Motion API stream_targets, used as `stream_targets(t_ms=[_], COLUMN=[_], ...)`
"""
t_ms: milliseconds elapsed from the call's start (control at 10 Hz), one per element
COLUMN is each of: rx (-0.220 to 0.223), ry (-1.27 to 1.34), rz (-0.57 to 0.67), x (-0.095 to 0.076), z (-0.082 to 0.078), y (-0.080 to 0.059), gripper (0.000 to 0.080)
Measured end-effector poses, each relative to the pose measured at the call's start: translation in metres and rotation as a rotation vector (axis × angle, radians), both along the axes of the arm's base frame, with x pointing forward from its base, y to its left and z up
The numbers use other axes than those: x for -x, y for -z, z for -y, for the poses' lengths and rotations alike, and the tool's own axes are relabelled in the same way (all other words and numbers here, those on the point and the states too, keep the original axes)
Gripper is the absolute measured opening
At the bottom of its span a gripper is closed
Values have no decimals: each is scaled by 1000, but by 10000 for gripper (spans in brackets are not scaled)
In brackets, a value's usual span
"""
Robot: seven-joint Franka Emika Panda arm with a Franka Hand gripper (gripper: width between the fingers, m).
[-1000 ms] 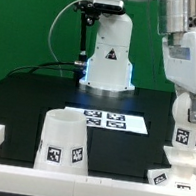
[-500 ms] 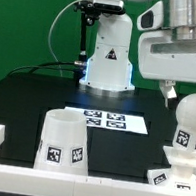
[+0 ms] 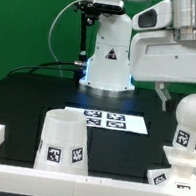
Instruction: Assemble lamp
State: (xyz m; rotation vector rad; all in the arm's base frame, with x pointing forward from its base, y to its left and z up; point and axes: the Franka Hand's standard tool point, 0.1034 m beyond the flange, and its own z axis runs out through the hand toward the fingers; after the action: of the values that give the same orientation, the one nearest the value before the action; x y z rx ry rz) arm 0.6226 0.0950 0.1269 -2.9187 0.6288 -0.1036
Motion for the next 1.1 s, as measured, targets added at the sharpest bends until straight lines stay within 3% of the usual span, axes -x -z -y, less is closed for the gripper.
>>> stream_targets(t_ms=[200,400,500,600,700,1100], rx=[57,55,53,52,45,13], ry=[-269,-241,-218,-206,-128,269], rz=[10,6,3,2,-8,-55], x=[-5,-5,-5,-5,-5,-5], z=[5,5,5,5,5,7], y=[8,8,8,8,9,9], gripper=[699,699,608,608,571,571])
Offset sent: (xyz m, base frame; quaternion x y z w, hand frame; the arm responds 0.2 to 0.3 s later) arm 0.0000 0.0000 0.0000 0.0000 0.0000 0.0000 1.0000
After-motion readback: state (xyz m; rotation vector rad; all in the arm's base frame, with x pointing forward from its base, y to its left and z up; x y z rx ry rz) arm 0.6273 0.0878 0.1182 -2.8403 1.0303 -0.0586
